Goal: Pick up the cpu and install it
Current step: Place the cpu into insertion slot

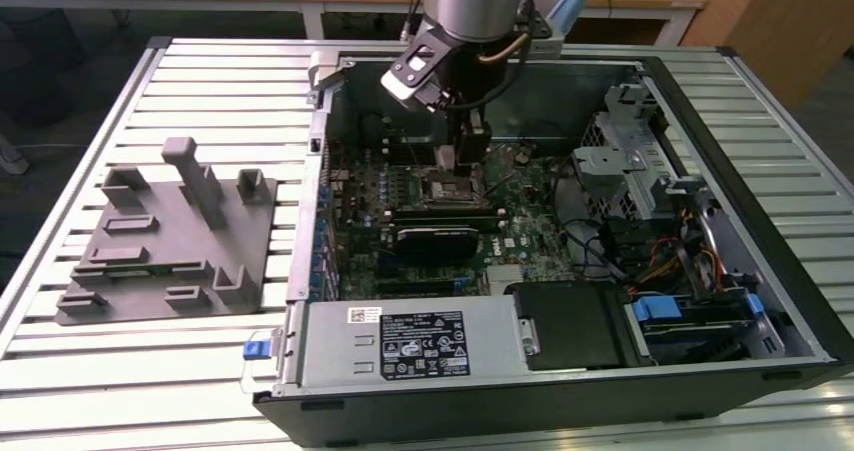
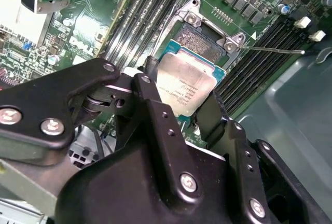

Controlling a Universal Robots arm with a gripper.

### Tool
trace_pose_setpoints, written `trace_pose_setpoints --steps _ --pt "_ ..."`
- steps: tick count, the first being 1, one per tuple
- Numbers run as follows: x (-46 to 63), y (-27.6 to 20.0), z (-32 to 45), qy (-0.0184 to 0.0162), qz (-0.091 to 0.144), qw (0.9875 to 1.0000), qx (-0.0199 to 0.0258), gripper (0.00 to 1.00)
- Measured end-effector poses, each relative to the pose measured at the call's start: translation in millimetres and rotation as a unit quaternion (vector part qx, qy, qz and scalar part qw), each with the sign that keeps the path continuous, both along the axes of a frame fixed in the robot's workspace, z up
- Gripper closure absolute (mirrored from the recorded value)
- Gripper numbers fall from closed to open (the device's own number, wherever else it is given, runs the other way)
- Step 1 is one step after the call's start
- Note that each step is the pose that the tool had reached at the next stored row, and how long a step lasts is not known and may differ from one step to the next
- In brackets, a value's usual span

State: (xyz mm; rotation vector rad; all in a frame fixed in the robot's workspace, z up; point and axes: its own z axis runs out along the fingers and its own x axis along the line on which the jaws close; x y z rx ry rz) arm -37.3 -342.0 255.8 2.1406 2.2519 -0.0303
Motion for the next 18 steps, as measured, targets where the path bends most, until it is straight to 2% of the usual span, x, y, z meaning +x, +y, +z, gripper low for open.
trace_pose_setpoints --steps 7,18 --pt "0.7 2.2 -8.0 0.0 -0.001 1.0 0.0 0.46" --pt "0.7 6.0 -24.7 -0.0003 -0.001 1.0 0.0 0.46"
